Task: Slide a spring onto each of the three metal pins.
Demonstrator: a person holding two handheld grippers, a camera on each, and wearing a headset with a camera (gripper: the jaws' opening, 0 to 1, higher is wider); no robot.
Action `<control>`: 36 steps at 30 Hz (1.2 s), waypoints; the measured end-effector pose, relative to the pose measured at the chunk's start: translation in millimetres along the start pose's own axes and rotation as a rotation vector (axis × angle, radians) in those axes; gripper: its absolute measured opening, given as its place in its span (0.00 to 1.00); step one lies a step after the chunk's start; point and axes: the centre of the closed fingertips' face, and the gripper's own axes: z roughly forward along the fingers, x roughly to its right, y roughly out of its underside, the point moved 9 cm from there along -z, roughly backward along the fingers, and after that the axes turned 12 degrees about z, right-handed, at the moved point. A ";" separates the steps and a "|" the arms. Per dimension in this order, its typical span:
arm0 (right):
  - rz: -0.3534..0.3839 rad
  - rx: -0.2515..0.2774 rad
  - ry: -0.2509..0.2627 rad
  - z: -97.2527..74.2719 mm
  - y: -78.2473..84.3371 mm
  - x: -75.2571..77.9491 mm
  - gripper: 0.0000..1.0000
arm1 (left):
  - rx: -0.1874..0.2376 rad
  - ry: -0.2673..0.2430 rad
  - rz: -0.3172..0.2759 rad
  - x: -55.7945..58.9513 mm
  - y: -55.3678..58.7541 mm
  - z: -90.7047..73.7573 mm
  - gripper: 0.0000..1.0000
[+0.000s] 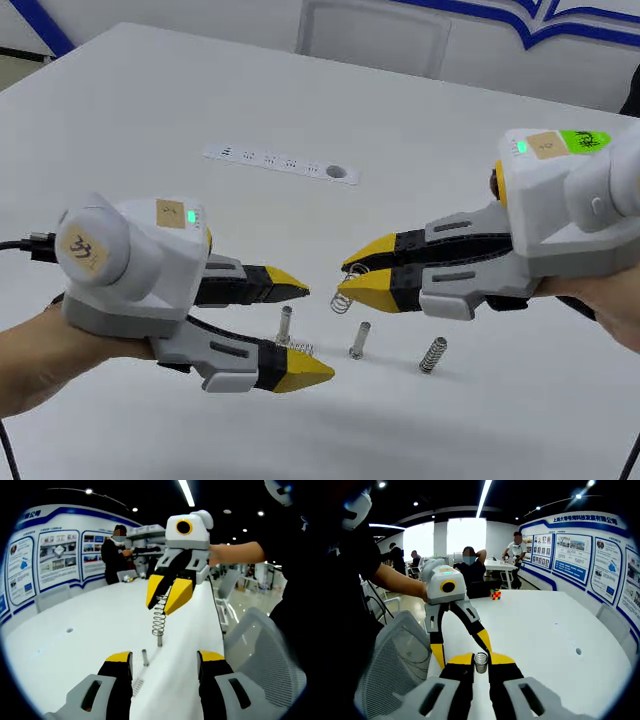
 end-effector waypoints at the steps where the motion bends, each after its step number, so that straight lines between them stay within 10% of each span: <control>1: 0.003 0.002 0.007 -0.6 0.1 2.4 0.11 | 0.000 -0.013 -0.004 -2.2 1.1 -2.6 0.54; 19: 0.072 -0.068 0.162 6.0 34.3 45.6 0.11 | -0.037 -0.215 -0.071 -29.4 26.7 -48.1 0.97; 36: 0.185 -0.107 0.212 17.9 71.1 65.4 0.11 | -0.051 -0.282 -0.107 -28.2 42.4 -47.6 1.00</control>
